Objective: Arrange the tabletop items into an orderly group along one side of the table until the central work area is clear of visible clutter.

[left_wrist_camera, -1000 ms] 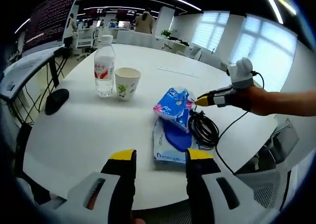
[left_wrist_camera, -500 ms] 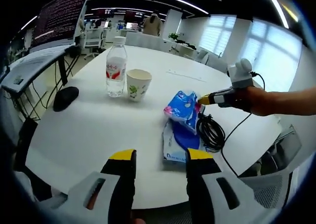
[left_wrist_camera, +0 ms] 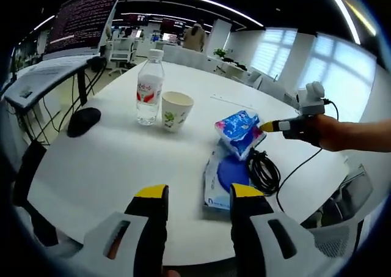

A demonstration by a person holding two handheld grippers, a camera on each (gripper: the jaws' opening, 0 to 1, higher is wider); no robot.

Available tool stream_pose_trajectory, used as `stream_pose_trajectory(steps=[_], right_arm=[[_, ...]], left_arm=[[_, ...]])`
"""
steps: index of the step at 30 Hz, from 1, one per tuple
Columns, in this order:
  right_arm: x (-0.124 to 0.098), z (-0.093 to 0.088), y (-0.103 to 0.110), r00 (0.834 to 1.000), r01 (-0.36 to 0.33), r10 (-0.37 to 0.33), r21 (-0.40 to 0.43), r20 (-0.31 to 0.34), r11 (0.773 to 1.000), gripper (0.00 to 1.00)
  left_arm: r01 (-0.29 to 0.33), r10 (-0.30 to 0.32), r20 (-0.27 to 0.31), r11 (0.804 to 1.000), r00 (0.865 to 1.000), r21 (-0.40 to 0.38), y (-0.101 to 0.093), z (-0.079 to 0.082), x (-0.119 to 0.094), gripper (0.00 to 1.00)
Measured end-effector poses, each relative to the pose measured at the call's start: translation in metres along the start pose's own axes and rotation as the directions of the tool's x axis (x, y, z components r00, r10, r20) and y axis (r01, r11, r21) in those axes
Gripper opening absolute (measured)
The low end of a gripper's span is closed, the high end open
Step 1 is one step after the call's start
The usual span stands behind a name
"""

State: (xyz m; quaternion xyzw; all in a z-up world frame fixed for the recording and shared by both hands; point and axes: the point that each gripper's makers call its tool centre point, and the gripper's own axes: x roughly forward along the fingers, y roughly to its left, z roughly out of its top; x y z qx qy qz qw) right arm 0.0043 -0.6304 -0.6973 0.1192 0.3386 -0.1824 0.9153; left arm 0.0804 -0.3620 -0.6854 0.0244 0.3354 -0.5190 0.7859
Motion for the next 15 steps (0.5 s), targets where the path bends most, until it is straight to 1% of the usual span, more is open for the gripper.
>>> stream_pose_trajectory(steps=[3,5,7,10,14,15], right_arm=[[-0.009,-0.004,-0.016,0.999,0.04,-0.04,0.028,-0.002,0.999,0.0],[-0.014,-0.007,-0.027,0.998,0.063,-0.064,0.08,0.002,0.995,0.0],[-0.018,-0.011,-0.037,0.996,0.087,-0.087,0.102,-0.001,0.991,0.0],[-0.026,-0.017,-0.055,0.993,0.118,-0.119,0.166,-0.006,0.979,0.0],[-0.033,-0.023,-0.067,0.99,0.144,-0.143,0.168,-0.019,0.975,0.0],[-0.037,-0.024,-0.073,0.988,0.156,-0.155,0.187,-0.019,0.97,0.0]], left_arm=[[0.002,-0.002,0.005,1.0,1.0,-0.006,0.0,0.001,0.001,0.39],[0.007,-0.007,0.012,1.0,1.0,-0.007,-0.002,0.003,0.001,0.39],[0.007,-0.007,0.017,1.0,1.0,-0.011,-0.002,0.003,0.002,0.39],[0.012,-0.011,0.02,1.0,1.0,-0.023,-0.003,0.001,0.004,0.39],[0.019,-0.018,0.02,1.0,1.0,-0.025,-0.004,0.0,0.005,0.39],[0.019,-0.019,0.021,0.999,1.0,-0.026,-0.004,0.0,0.005,0.39]])
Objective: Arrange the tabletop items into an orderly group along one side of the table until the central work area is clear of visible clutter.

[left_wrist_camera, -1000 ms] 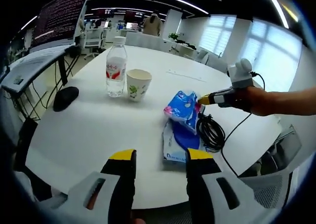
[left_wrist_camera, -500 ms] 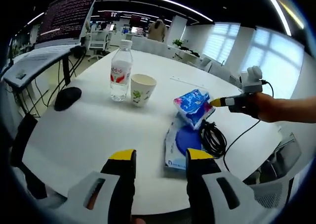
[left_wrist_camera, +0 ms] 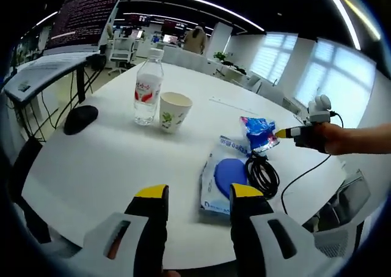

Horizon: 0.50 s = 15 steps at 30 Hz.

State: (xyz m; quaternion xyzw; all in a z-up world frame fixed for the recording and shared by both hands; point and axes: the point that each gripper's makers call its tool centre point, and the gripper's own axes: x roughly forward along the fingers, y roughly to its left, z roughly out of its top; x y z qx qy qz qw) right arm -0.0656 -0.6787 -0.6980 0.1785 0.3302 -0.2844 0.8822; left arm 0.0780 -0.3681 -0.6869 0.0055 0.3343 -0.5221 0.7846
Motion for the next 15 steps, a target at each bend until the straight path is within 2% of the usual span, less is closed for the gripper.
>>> stream_pose_trajectory(steps=[15], right_arm=[[-0.014,-0.002,-0.035,0.998,0.066,-0.068,0.095,0.019,0.993,0.0]], left_arm=[[0.009,-0.009,0.001,1.0,1.0,-0.003,-0.003,-0.001,0.004,0.38]])
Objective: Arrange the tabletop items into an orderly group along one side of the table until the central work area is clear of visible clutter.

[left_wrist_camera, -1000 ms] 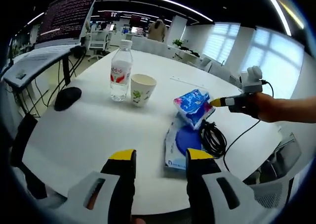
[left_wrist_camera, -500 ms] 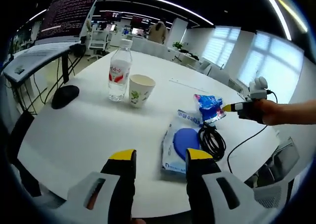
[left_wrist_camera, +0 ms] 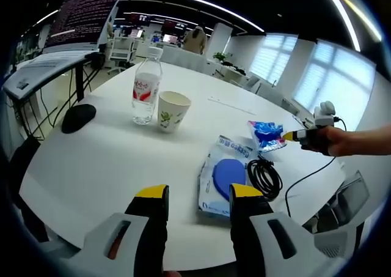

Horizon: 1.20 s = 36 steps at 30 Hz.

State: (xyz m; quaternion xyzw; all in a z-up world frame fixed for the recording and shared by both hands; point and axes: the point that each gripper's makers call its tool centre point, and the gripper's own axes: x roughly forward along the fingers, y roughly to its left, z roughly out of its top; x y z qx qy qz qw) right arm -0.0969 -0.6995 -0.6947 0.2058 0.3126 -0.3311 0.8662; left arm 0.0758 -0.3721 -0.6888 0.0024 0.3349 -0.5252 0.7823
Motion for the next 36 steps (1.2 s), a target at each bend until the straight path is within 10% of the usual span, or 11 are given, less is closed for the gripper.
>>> stream_pose_trajectory(steps=[36], right_arm=[[-0.003,-0.005,-0.052,0.996,0.09,-0.091,0.128,0.005,0.988,0.0]], left_arm=[[0.026,-0.026,-0.026,1.0,0.999,0.006,-0.01,-0.01,0.005,0.37]])
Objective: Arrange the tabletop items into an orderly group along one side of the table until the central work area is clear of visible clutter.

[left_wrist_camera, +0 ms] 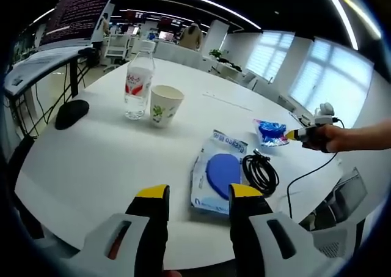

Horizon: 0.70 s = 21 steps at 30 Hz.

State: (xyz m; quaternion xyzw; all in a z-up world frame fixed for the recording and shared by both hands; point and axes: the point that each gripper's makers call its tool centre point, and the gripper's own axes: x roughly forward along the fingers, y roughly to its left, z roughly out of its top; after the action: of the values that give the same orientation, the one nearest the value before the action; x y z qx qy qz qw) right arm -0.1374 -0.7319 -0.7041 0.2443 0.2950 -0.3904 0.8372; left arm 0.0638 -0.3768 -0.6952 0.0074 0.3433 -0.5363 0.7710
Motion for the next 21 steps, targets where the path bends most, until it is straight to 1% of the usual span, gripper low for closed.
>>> stream_pose_trajectory(steps=[13,21], right_arm=[[0.006,-0.012,-0.007,0.999,0.016,-0.015,0.022,-0.03,1.0,0.01],[0.005,-0.014,-0.012,0.999,0.028,-0.027,0.023,-0.037,0.999,0.01]], left_arm=[[-0.012,0.012,-0.001,1.0,1.0,-0.002,0.003,0.002,-0.002,0.37],[-0.01,0.01,-0.005,1.0,1.0,-0.007,0.002,0.001,-0.003,0.37]])
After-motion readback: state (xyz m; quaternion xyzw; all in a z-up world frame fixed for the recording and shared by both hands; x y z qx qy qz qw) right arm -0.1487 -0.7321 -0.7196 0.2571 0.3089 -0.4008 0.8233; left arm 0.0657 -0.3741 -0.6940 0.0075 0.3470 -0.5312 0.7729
